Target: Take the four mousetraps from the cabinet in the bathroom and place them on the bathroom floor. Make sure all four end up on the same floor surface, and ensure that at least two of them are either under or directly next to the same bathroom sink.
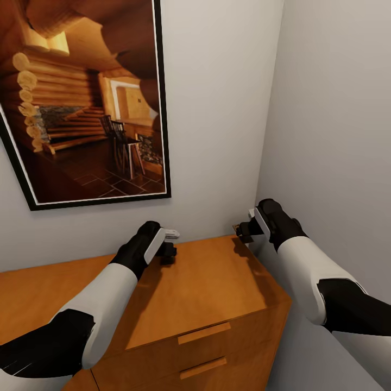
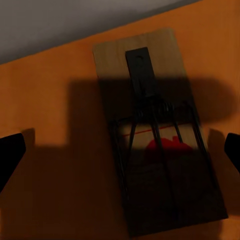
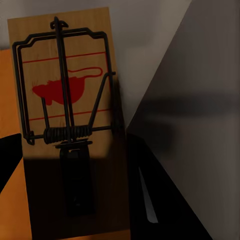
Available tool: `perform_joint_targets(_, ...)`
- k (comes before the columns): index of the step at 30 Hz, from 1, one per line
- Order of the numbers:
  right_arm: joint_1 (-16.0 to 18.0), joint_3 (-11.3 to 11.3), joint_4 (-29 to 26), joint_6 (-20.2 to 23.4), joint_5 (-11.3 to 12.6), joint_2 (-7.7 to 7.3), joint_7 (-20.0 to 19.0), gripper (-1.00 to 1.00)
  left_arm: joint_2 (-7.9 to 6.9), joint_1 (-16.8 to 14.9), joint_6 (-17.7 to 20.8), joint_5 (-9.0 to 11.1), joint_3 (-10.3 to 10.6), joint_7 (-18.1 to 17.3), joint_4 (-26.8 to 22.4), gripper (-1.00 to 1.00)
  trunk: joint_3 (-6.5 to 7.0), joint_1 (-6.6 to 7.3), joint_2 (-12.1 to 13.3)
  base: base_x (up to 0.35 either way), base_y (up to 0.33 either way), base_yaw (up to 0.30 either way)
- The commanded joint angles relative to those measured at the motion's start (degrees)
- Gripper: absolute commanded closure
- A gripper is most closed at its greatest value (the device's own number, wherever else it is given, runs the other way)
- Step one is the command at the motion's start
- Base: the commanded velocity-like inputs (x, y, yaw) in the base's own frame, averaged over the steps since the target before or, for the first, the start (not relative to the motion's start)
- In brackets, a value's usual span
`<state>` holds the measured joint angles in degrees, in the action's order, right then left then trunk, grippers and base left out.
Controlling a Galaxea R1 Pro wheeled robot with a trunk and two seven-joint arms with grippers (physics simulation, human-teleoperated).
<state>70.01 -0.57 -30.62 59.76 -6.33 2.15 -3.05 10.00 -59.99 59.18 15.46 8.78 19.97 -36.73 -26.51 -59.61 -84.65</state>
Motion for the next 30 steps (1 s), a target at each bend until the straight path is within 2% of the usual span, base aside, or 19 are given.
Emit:
perform_joint_targets(1,0.0,0.0,-0.1,0.2,-0.3,0.00,-0.2,1.00,0.00,0.0,0.1,0.6,0.1,0.6,0.0,-1.00,-0.07,0.00,0.0,0.000,0.000,0.000)
perform_joint_targets(30,0.0,0.0,0.0,0.2,-0.2,-0.04,-0.4,1.00,0.00,0.0,0.1,0.7,0.0,0.9,3.5,-1.00,-0.07,0.00,0.0,0.000,0.000,0.000)
